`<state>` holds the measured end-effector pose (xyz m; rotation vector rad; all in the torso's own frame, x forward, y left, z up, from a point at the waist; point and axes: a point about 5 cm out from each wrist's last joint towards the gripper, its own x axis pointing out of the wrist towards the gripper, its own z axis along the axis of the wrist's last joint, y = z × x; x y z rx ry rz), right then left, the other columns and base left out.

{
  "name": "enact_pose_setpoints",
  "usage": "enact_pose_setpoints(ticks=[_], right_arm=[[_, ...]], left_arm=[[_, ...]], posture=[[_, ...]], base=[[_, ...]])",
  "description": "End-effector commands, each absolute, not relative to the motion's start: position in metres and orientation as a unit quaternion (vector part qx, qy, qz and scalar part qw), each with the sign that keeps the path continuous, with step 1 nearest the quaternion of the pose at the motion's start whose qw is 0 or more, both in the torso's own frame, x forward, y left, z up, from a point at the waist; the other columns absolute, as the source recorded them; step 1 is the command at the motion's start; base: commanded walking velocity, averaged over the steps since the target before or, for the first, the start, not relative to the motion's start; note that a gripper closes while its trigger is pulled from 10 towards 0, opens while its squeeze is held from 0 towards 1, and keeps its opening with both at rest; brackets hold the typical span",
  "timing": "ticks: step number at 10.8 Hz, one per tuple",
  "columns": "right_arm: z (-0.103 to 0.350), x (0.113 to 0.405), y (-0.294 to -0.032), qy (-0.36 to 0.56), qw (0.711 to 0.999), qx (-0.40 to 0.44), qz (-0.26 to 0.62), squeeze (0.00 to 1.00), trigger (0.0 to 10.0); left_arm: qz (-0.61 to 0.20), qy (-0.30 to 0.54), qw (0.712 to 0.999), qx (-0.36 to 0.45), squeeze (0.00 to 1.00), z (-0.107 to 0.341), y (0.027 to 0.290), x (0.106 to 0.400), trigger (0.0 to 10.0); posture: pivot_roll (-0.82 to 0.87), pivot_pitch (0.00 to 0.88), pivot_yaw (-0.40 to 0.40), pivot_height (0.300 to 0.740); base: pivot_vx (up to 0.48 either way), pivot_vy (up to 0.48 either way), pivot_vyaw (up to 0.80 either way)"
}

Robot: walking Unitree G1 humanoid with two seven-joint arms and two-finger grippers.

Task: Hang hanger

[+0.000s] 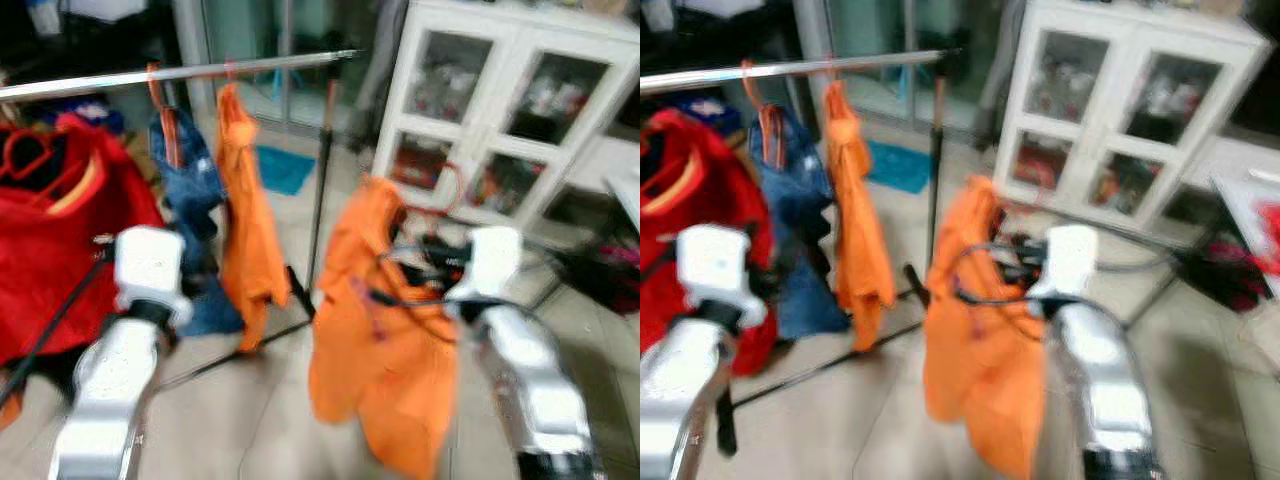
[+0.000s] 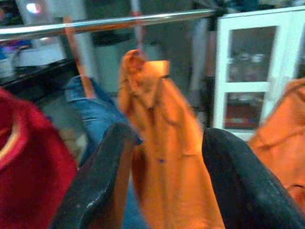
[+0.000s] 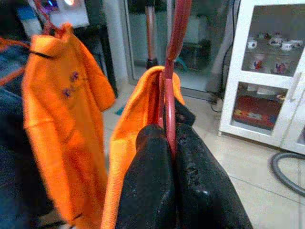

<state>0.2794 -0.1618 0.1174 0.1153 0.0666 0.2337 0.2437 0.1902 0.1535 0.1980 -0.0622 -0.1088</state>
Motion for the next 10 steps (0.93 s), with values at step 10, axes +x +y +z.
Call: enact_pose_setpoints(ticks=[10], right_arm=[[0.1389,0.2870,-0.1641,-0.008,0.991,0.018,0.130,0.00,10.0]], left_arm=[[-0.082,-0.031,0.989,0.115,0.00,0.1641,0.1928,0.2471,10.0]], posture=[[-0.03,0.000,-0.009,0.740]], base=[[0.476,0.000,0.11]])
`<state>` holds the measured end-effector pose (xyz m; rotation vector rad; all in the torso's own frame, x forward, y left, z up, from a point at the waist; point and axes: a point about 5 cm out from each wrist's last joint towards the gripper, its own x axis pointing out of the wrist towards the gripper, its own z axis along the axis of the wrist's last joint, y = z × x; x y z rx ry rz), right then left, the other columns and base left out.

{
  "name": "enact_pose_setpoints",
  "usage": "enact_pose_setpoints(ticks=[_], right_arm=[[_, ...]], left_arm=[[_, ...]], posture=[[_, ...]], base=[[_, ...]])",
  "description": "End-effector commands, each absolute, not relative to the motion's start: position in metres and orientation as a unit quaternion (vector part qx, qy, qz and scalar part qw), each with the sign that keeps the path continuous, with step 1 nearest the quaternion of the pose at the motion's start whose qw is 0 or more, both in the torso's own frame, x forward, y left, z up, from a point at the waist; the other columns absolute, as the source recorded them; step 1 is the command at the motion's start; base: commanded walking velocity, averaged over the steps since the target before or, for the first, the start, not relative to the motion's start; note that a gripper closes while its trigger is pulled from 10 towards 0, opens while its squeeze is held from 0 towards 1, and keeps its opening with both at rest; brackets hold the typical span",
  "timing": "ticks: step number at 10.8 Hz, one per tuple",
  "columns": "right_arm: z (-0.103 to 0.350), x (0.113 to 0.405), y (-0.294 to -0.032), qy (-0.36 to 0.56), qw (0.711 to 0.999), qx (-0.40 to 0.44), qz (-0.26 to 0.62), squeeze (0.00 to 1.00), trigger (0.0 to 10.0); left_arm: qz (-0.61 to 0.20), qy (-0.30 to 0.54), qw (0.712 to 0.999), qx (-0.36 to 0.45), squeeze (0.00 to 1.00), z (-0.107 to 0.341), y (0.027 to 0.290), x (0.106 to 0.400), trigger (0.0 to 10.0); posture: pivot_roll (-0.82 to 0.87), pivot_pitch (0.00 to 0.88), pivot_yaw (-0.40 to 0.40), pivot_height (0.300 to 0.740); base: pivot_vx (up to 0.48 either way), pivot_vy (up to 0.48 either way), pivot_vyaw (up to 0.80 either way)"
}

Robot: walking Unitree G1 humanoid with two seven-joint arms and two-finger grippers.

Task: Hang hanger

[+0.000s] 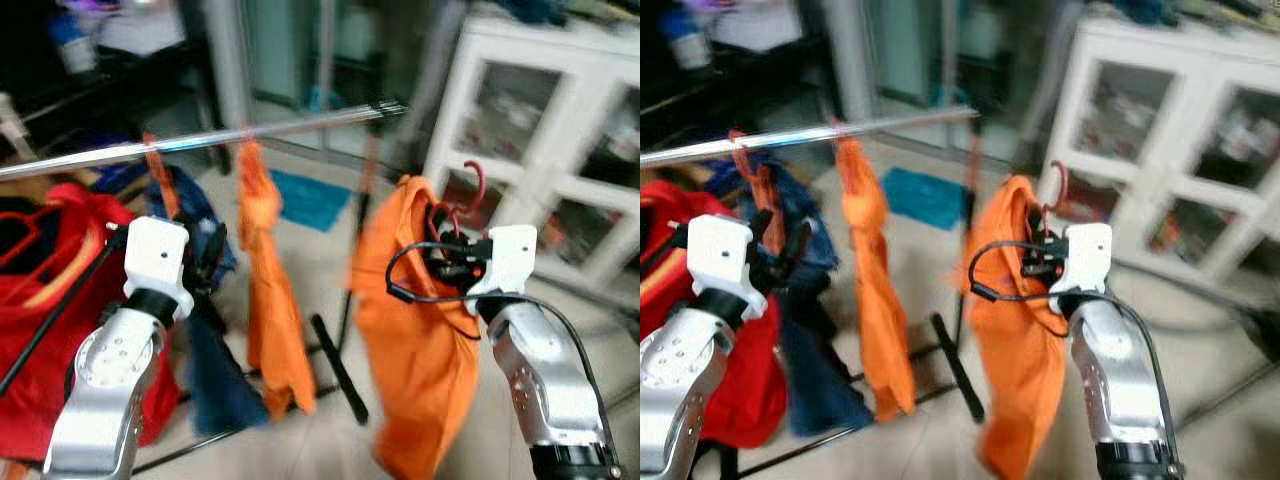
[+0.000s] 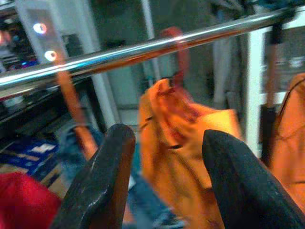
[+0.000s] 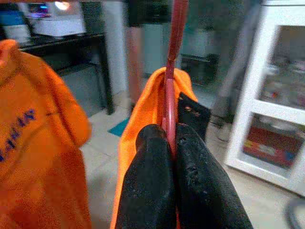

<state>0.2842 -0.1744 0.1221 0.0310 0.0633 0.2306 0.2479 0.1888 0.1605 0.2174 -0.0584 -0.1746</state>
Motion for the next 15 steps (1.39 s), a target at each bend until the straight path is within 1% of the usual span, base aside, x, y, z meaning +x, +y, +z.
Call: enact_pose_setpoints(ticks=[1,2,3,4,5,6,7,8,9,10,11,12,14,15], right_arm=[[0.141,0.287,-0.164,-0.006,0.989,0.015,0.148,0.00,10.0],[0.143,0.287,-0.164,-0.003,0.986,0.012,0.168,0.00,10.0],[0.144,0.286,-0.162,0.002,0.982,0.006,0.190,0.00,10.0],[0.146,0.283,-0.160,0.010,0.975,-0.002,0.222,0.00,10.0],[0.149,0.278,-0.157,0.018,0.966,-0.011,0.256,0.00,10.0],[0.152,0.274,-0.158,0.023,0.962,-0.023,0.271,0.00,10.0],[0.154,0.270,-0.163,0.026,0.961,-0.041,0.273,0.00,10.0],[0.160,0.262,-0.191,0.037,0.959,-0.094,0.264,0.00,10.0],[0.170,0.256,-0.214,0.039,0.958,-0.122,0.258,0.00,10.0],[0.177,0.247,-0.229,0.053,0.947,-0.140,0.285,0.00,10.0],[0.180,0.242,-0.235,0.062,0.940,-0.146,0.301,0.00,10.0],[0.186,0.237,-0.239,0.060,0.935,-0.135,0.324,0.00,10.0],[0.191,0.237,-0.231,0.043,0.934,-0.103,0.340,0.00,10.0],[0.186,0.247,-0.212,0.028,0.941,-0.092,0.323,0.00,10.0]], left_arm=[[-0.082,-0.031,0.989,0.117,0.00,0.164,0.193,0.246,10.0],[-0.082,-0.032,0.989,0.116,0.00,0.165,0.194,0.245,10.0],[-0.088,-0.035,0.990,0.109,0.00,0.166,0.194,0.242,10.0],[-0.108,-0.034,0.988,0.109,0.00,0.168,0.192,0.238,10.0],[-0.148,-0.031,0.982,0.114,0.00,0.171,0.190,0.232,10.0],[-0.177,-0.026,0.977,0.120,0.00,0.172,0.190,0.227,10.0],[-0.186,-0.022,0.974,0.130,0.00,0.173,0.191,0.225,10.0],[-0.182,-0.023,0.973,0.140,0.00,0.176,0.195,0.224,10.0],[-0.184,-0.021,0.972,0.142,0.00,0.177,0.196,0.224,10.0],[-0.198,-0.016,0.969,0.145,0.00,0.177,0.195,0.223,10.0],[-0.206,-0.013,0.967,0.149,0.00,0.177,0.195,0.223,10.0],[-0.209,-0.013,0.967,0.147,0.00,0.179,0.196,0.225,10.0],[-0.232,-0.018,0.962,0.142,0.00,0.182,0.188,0.227,10.0],[-0.242,-0.021,0.961,0.133,0.00,0.184,0.182,0.231,10.0]], posture=[[-0.03,0.000,-0.016,0.740],[-0.02,0.000,-0.022,0.740],[-0.02,0.000,-0.027,0.740],[-0.01,0.004,-0.037,0.740],[-0.01,0.009,-0.048,0.740],[-0.01,0.013,-0.055,0.740],[-0.01,0.014,-0.060,0.740],[-0.01,0.016,-0.059,0.740],[-0.01,0.014,-0.057,0.740],[-0.02,0.016,-0.051,0.740],[-0.02,0.013,-0.047,0.740],[-0.02,0.009,-0.041,0.740],[-0.02,0.006,-0.029,0.740],[-0.02,0.004,-0.023,0.740]], base=[[0.461,0.000,0.00],[0.386,0.000,0.00],[0.000,0.000,0.00],[0.000,0.000,0.00],[0.000,0.000,0.00],[0.000,0.000,0.00],[0.000,0.000,0.00],[0.000,0.000,0.00],[0.000,0.000,0.00],[0.000,0.000,0.00],[0.000,0.000,0.00],[0.000,0.000,0.00],[0.000,0.000,0.00],[0.000,0.000,0.00]])
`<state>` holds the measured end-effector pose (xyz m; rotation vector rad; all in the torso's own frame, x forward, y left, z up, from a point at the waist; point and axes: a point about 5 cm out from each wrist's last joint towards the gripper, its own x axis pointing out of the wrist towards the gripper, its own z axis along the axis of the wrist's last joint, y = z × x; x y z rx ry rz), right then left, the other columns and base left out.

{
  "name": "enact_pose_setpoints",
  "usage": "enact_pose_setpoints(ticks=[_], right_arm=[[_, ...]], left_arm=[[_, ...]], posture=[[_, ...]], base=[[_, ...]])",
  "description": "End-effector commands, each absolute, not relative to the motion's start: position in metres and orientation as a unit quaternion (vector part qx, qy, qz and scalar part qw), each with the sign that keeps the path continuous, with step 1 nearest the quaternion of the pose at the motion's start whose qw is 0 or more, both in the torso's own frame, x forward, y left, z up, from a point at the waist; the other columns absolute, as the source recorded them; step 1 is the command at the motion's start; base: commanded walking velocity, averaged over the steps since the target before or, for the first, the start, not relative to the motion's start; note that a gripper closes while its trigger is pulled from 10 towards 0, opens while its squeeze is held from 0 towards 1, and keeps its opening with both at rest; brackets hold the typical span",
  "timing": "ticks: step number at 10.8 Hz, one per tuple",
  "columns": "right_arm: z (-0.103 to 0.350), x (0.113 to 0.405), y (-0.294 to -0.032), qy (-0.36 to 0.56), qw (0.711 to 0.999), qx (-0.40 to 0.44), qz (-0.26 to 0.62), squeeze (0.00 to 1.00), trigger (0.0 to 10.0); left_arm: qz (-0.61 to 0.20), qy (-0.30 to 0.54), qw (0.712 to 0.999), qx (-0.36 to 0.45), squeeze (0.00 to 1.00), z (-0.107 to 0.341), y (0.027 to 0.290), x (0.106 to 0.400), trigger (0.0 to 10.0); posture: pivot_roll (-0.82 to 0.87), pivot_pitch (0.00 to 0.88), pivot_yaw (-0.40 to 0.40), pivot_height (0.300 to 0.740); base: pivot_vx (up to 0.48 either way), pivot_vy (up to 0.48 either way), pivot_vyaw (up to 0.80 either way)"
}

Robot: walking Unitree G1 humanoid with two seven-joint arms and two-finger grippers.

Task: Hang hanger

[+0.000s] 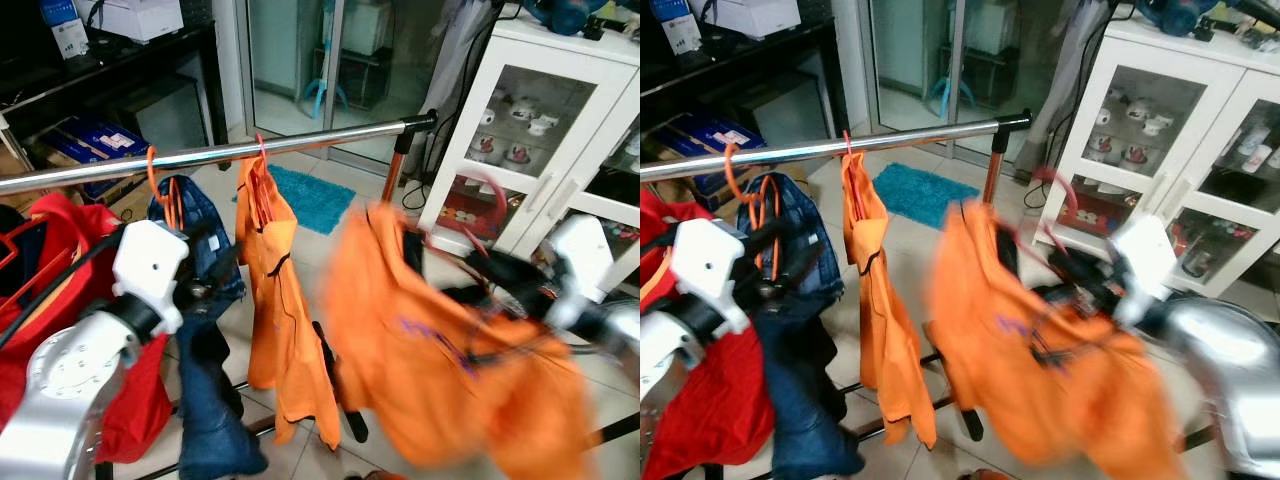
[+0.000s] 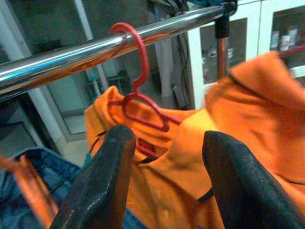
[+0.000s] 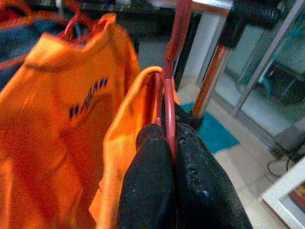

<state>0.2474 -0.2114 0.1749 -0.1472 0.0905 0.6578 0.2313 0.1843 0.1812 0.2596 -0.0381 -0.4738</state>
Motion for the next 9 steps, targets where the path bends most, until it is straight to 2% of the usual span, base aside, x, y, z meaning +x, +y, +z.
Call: enact_pose_setpoints(ticks=[1,2,3,4,6,7,9], right_arm=[[0.184,0.250,-0.195,0.019,0.943,-0.072,0.325,0.00,10.0],[0.180,0.251,-0.183,0.016,0.946,-0.044,0.321,0.00,10.0],[0.170,0.244,-0.171,0.021,0.947,-0.001,0.322,0.00,10.0],[0.164,0.241,-0.171,0.021,0.952,0.003,0.305,0.00,10.0],[0.159,0.247,-0.171,0.010,0.976,0.010,0.216,0.00,10.0],[0.158,0.249,-0.166,0.009,0.979,0.011,0.205,0.00,10.0],[0.156,0.253,-0.151,0.003,0.979,0.035,0.201,0.00,10.0]], left_arm=[[-0.238,-0.027,0.964,0.117,0.00,0.186,0.179,0.233,10.0],[-0.218,-0.025,0.970,0.107,0.00,0.186,0.181,0.235,10.0],[-0.163,-0.027,0.983,0.083,0.00,0.180,0.187,0.235,10.0],[-0.133,-0.024,0.988,0.080,0.00,0.175,0.191,0.233,10.0],[-0.106,-0.033,0.990,0.083,0.00,0.178,0.190,0.232,10.0],[-0.097,-0.036,0.991,0.085,0.00,0.178,0.190,0.233,10.0],[-0.089,-0.036,0.991,0.098,0.00,0.178,0.189,0.234,10.0]], posture=[[-0.01,0.006,-0.020,0.740],[-0.01,0.001,-0.020,0.740],[-0.01,0.004,-0.017,0.740],[-0.01,0.003,-0.014,0.740],[-0.01,0.000,-0.014,0.740],[-0.02,0.000,-0.013,0.740],[-0.01,0.000,-0.014,0.740]], base=[[0.000,0.000,0.00],[0.000,0.000,0.00],[0.000,0.000,0.00],[0.000,0.000,0.00],[0.000,0.000,0.00],[0.000,0.000,0.80],[0.000,-0.480,0.80]])
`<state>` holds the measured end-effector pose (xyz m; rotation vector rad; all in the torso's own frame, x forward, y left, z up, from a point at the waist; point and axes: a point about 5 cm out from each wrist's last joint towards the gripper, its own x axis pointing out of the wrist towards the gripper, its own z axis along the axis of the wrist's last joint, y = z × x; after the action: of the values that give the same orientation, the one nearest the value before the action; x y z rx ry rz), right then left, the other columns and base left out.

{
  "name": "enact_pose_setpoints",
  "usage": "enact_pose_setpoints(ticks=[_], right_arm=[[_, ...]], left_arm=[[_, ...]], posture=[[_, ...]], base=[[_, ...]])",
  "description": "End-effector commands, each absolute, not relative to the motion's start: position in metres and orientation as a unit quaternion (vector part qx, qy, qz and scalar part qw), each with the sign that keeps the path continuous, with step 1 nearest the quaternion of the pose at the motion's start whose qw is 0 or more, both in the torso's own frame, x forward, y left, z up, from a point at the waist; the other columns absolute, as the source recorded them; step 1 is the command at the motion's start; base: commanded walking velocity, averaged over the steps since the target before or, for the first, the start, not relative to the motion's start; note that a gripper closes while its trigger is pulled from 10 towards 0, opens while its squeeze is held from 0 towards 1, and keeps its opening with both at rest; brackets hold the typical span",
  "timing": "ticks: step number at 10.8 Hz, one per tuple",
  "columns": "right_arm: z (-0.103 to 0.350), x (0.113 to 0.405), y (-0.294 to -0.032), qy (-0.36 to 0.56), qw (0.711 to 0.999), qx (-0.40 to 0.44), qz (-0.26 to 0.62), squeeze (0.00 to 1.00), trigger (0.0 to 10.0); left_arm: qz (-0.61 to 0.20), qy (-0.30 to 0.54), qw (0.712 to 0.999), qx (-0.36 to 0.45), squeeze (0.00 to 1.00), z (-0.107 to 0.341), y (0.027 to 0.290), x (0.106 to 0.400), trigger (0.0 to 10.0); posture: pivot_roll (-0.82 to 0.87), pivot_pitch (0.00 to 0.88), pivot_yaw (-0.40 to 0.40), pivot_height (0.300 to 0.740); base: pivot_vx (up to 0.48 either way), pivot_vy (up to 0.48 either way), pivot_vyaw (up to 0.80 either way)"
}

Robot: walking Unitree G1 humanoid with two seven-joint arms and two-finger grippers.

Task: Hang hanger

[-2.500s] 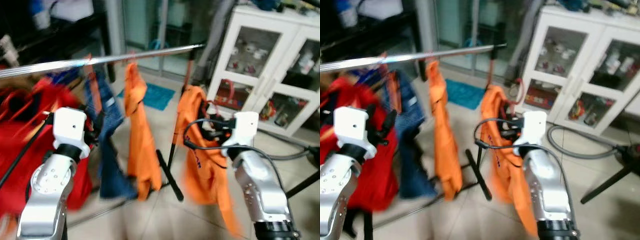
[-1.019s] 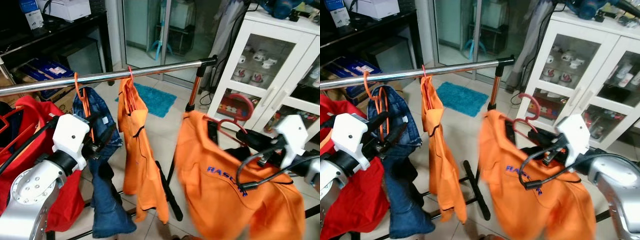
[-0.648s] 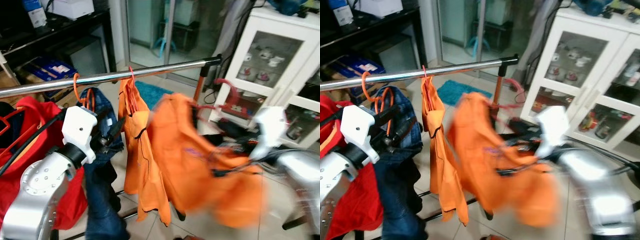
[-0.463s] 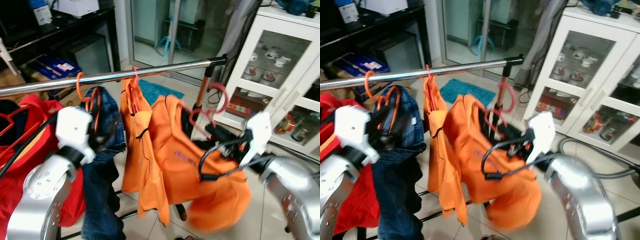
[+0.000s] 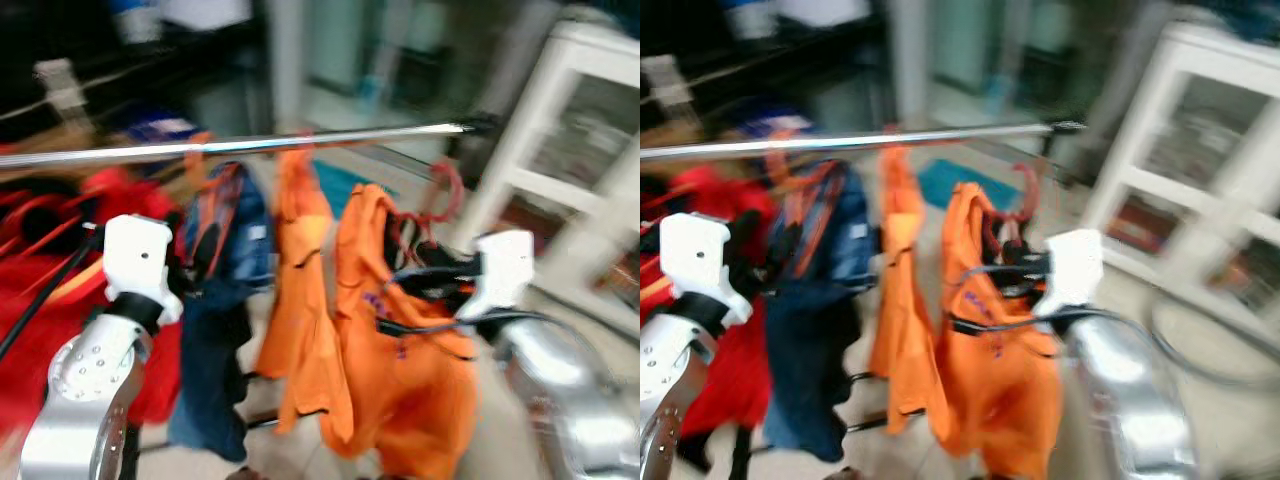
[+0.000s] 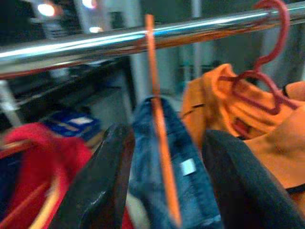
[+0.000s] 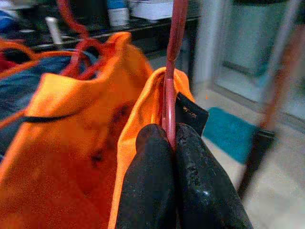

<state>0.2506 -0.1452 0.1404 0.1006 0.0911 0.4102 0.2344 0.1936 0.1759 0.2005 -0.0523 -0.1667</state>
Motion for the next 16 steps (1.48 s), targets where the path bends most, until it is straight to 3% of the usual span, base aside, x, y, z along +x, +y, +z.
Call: enact_pose_setpoints(ticks=[1,4,10,16], right_arm=[[0.156,0.256,-0.152,0.001,0.983,0.040,0.180,0.00,10.0],[0.151,0.255,-0.145,0.016,0.986,-0.011,0.168,0.00,10.0],[0.148,0.245,-0.125,0.023,0.984,0.021,0.177,0.00,10.0],[0.162,0.260,-0.119,-0.018,0.983,0.023,0.182,0.00,10.0]], left_arm=[[-0.092,-0.035,0.990,0.105,0.00,0.178,0.188,0.234,10.0],[-0.112,-0.023,0.987,0.115,0.00,0.174,0.184,0.238,10.0],[-0.141,-0.035,0.987,0.064,0.00,0.178,0.184,0.236,10.0],[-0.204,-0.034,0.977,0.049,0.00,0.177,0.179,0.223,10.0]], posture=[[-0.01,0.000,-0.014,0.740],[-0.01,0.005,-0.018,0.740],[-0.02,0.012,-0.027,0.740],[0.00,0.005,-0.053,0.740]], base=[[0.000,-0.480,0.80],[0.000,-0.160,0.27],[0.117,0.000,0.00],[0.000,0.000,0.00]])
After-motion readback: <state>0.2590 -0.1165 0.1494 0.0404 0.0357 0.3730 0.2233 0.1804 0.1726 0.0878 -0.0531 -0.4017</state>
